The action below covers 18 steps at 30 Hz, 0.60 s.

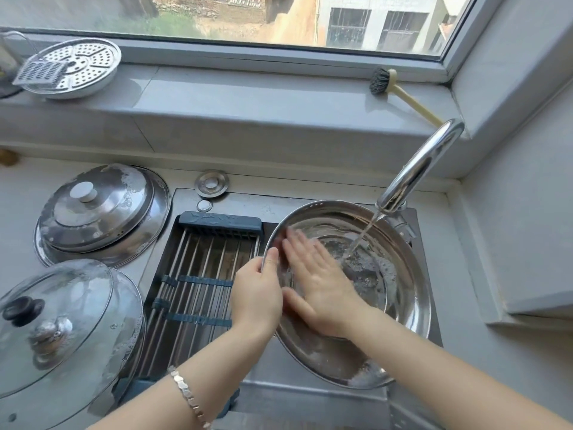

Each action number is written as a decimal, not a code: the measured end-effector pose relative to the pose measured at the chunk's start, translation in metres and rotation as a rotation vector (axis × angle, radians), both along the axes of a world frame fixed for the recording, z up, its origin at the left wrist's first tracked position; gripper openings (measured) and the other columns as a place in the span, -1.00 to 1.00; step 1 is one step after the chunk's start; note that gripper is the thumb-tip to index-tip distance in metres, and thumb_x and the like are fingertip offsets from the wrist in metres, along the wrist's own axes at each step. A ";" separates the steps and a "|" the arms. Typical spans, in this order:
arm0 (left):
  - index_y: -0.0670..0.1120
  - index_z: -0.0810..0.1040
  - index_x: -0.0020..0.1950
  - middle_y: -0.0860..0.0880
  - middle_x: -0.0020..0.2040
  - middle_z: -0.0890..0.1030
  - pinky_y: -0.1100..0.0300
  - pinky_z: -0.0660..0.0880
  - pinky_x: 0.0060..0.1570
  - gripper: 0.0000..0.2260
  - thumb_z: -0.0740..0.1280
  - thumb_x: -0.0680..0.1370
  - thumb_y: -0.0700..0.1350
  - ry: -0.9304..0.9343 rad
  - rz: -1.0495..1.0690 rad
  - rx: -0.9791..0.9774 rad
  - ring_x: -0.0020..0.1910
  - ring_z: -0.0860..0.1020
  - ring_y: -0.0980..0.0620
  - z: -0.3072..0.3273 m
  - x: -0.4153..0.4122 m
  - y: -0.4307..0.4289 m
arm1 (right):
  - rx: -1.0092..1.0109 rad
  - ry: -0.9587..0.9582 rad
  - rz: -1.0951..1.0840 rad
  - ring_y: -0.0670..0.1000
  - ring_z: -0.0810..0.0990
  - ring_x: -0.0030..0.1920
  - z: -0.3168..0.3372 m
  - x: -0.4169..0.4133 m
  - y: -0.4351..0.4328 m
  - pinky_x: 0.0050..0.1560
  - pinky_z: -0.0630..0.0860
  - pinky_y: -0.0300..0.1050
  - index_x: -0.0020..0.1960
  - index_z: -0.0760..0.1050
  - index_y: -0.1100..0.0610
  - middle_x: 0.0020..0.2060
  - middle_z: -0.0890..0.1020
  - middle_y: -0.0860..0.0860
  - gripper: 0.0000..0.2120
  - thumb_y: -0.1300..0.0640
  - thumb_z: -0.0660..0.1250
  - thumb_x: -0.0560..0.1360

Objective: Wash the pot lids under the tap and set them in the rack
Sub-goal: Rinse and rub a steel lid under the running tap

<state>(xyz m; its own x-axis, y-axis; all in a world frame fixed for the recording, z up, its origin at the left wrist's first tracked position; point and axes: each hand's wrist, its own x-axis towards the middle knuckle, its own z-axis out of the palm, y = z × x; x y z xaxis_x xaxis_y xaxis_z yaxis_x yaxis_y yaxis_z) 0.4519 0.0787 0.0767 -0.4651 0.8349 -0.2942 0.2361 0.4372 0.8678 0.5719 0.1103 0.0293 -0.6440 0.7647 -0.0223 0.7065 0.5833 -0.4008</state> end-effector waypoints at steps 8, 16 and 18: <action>-0.15 0.32 -0.35 -0.04 -0.43 0.35 0.12 0.24 -0.36 -0.60 0.13 0.62 0.04 0.016 -0.001 0.018 -0.41 0.30 0.02 0.005 -0.006 -0.001 | -0.003 -0.129 -0.063 -0.05 -0.39 0.47 -0.001 0.023 0.005 0.43 -0.39 -0.13 0.42 -0.47 0.08 0.43 -0.42 0.01 -0.23 -0.39 -0.43 0.40; -0.17 0.35 -0.35 -0.03 -0.43 0.37 0.11 0.26 -0.34 -0.59 0.13 0.62 0.04 0.002 0.021 -0.010 -0.41 0.33 0.01 0.000 -0.003 -0.002 | -0.070 -0.058 -0.082 -0.14 -0.40 0.45 -0.005 0.021 0.008 0.46 -0.31 -0.07 0.43 -0.42 0.01 0.45 -0.37 -0.07 -0.23 -0.41 -0.47 0.36; -0.13 0.30 -0.38 -0.01 -0.45 0.34 0.12 0.23 -0.37 -0.59 0.14 0.62 0.03 0.015 0.021 -0.029 -0.43 0.30 0.02 -0.001 0.000 -0.001 | -0.110 -0.038 -0.121 -0.11 -0.42 0.45 -0.004 0.008 0.003 0.44 -0.39 -0.13 0.41 -0.43 0.06 0.43 -0.39 -0.03 -0.19 -0.40 -0.51 0.31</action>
<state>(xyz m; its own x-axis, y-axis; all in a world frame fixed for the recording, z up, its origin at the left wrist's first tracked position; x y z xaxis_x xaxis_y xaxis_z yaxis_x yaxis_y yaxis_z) 0.4519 0.0780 0.0760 -0.4867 0.8164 -0.3109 0.2392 0.4668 0.8514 0.5797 0.1132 0.0255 -0.5447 0.8281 -0.1327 0.7846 0.4473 -0.4294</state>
